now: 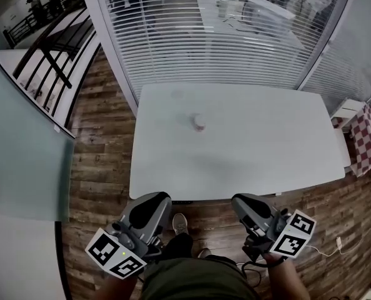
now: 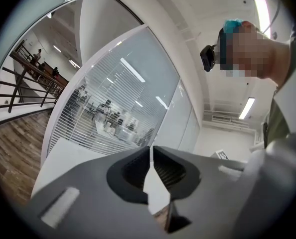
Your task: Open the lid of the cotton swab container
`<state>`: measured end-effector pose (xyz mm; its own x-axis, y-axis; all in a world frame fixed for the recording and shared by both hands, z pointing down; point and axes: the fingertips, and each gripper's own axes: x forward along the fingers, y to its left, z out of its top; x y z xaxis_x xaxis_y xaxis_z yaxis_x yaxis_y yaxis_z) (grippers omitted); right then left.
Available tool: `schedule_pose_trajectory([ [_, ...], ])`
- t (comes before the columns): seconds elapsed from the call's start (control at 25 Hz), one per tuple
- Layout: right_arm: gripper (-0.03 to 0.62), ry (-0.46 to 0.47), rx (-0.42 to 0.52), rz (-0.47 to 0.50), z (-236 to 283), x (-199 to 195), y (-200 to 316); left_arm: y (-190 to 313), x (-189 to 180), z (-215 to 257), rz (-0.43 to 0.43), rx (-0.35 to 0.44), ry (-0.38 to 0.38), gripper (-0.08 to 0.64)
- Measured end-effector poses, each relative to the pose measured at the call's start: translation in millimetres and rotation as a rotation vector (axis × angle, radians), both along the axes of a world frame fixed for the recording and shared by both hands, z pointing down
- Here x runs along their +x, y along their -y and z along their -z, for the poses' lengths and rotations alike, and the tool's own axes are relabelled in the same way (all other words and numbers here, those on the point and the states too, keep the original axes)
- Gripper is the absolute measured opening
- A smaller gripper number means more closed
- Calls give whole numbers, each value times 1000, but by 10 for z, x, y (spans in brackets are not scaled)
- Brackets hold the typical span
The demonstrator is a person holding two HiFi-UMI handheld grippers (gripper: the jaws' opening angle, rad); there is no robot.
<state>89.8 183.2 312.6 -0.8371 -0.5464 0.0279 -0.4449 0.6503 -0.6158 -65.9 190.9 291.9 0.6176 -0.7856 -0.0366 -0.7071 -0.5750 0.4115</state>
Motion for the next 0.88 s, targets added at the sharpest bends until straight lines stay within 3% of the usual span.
schedule_pose_trajectory([
  [0.88, 9, -60, -22, -91, 28, -498, 822, 985, -440, -36, -102, -30, 3, 28],
])
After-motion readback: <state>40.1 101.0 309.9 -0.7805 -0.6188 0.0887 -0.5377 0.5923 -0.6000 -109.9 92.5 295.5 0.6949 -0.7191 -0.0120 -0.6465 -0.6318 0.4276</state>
